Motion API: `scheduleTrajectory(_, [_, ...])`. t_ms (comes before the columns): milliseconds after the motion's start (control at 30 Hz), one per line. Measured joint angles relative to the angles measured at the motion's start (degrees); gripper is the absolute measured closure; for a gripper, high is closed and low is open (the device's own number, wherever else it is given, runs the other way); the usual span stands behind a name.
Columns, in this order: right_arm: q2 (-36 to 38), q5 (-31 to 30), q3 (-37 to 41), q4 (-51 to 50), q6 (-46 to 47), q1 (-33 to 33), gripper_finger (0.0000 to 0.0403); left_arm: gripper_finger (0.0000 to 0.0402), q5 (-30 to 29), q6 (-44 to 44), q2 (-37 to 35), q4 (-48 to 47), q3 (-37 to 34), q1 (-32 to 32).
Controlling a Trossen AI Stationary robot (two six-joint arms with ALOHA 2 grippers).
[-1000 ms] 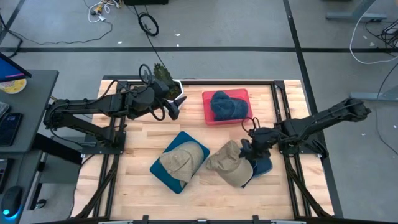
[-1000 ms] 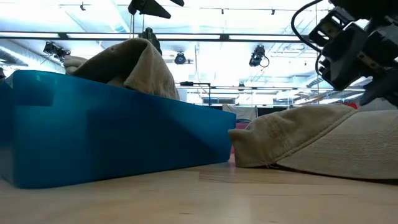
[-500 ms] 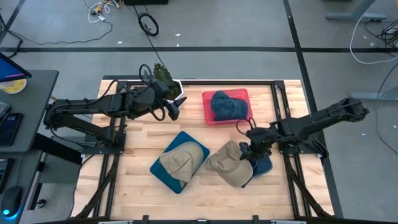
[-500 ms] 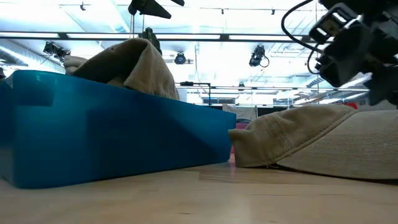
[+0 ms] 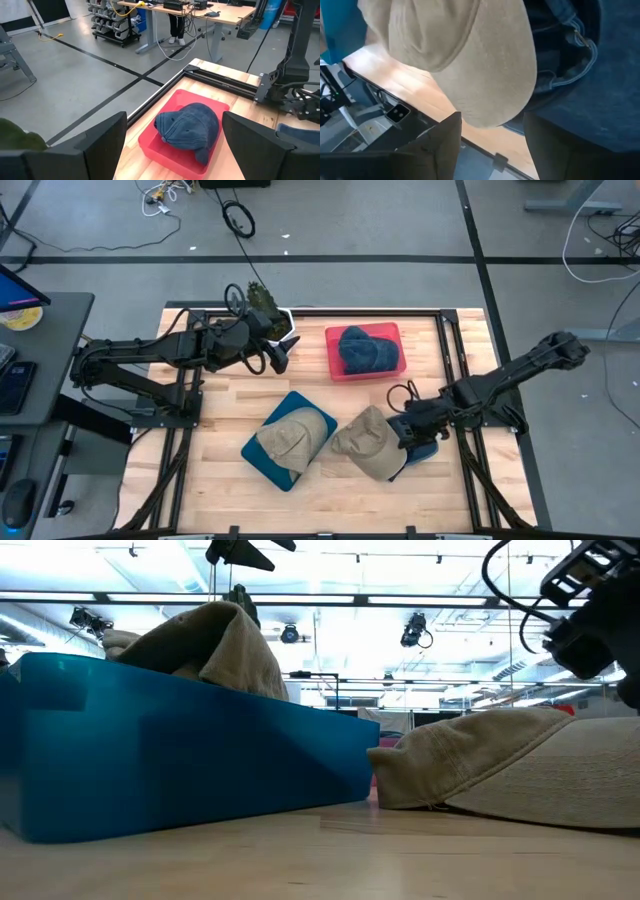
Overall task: Pick & Place hat
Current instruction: Put the brown cap into the blue bin
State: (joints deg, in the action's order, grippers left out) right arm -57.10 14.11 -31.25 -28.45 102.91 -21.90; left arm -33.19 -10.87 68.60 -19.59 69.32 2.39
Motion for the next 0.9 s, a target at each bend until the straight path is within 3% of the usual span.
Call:
scheduleTrajectory(433, [-0.02, -2.12, 8.95, 16.44, 6.17, -2.83, 0.0188, 0.0070, 0.02, -0.31, 0.00, -0.11, 0.00, 0.00])
scheduleTrajectory(900, [0.00, -2.69, 13.05, 20.03, 10.20, -6.57, 0.0188, 0.0070, 0.02, -0.50, 0.00, -0.13, 0.00, 0.00])
